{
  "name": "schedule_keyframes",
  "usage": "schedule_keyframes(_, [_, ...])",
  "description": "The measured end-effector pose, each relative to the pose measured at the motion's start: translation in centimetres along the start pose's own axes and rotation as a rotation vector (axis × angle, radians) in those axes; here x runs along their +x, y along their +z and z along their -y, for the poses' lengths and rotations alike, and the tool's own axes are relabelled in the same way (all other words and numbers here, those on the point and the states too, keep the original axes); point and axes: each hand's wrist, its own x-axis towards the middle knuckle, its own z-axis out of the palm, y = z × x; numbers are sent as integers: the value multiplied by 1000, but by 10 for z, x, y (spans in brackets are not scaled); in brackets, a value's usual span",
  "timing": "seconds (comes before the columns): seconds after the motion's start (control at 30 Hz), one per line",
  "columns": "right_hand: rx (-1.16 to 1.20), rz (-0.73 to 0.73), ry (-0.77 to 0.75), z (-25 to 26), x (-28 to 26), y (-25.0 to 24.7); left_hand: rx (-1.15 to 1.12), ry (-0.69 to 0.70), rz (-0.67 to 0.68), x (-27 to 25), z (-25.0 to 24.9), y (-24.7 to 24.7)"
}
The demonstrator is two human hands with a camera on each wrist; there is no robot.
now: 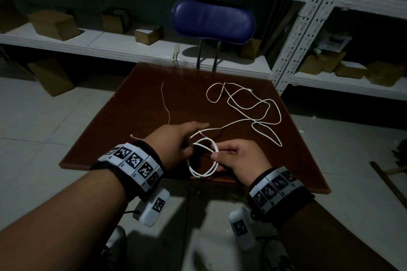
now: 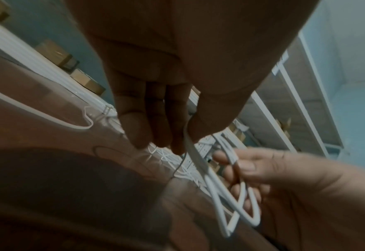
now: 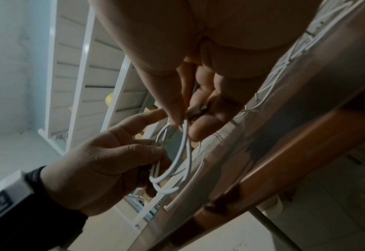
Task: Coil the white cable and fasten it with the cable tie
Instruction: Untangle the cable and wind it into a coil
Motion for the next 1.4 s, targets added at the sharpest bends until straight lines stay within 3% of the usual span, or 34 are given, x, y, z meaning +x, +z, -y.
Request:
schedule_keyframes(0.17, [-109, 19, -47, 3, -4, -1, 132, -11, 104, 5, 2, 3])
schedule_keyframes(0.4, [-151, -17, -108, 0, -2, -4, 194, -55, 115, 12, -2, -1])
schedule_keyframes(0.5, [-146, -55, -125, -1, 0, -6, 41, -76, 22, 11, -2, -1])
schedule_keyframes(0.67, [-66, -115, -126, -4, 5, -6, -154, -137, -26, 9, -2, -1])
schedule_keyframes(0.73, [50, -156, -122, -3, 6, -5, -226, -151, -81, 9, -2, -2])
schedule_keyframes(0.9, [480, -265, 176, -8, 16, -1, -513, -230, -139, 5, -5, -8])
schedule_keyframes(1.03, [419, -137, 335, -19, 12, 10, -644, -253, -75, 3, -8, -8])
schedule_keyframes(1.13, [548, -49, 440, -23, 16, 12, -735, -246, -28, 3, -12, -5])
schedule_keyframes(1.27, [775, 40, 474, -15, 20, 16, -845, -242, 34, 2, -15, -1])
schedule_keyframes(1.4, [814, -140, 402, -15, 32, 11, -812, -301, -14, 0, -8, -7])
